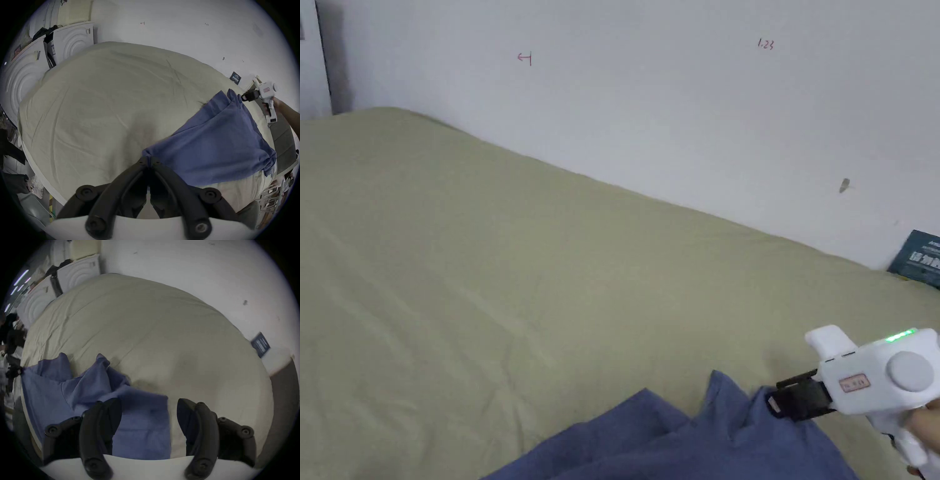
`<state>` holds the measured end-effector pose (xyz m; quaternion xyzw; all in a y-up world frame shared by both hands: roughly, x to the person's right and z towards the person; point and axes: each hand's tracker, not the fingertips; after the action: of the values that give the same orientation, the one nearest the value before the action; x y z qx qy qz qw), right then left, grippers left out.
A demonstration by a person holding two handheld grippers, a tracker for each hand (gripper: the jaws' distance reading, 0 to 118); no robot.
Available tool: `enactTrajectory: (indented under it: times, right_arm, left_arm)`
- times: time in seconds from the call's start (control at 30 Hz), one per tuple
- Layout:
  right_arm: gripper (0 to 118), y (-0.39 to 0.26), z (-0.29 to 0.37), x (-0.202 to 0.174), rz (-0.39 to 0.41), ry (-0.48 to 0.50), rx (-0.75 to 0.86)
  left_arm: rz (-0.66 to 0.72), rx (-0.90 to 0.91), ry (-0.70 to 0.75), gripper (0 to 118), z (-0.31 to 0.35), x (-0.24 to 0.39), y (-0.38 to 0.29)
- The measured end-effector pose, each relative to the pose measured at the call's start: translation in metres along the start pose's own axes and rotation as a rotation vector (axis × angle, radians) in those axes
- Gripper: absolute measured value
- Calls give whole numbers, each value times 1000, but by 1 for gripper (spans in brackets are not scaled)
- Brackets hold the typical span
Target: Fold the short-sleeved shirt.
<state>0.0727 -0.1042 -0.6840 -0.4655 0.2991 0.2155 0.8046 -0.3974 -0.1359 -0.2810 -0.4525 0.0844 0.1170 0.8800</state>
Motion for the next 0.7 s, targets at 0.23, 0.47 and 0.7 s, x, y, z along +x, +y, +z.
enactTrajectory:
  times: [0.23,0.47,0.7]
  right_arm:
    - [2,-17,-15,5,-100,91,61]
    - [2,-33,52,-17,-147,94,312]
    - [2,-22,164,-36,-219,39,587]
  left_arm:
    - [30,8,-11,0,-5,-1,5]
    - [63,104,-98,0,14,-5,28]
    - [9,264,-168,0,61,3,92]
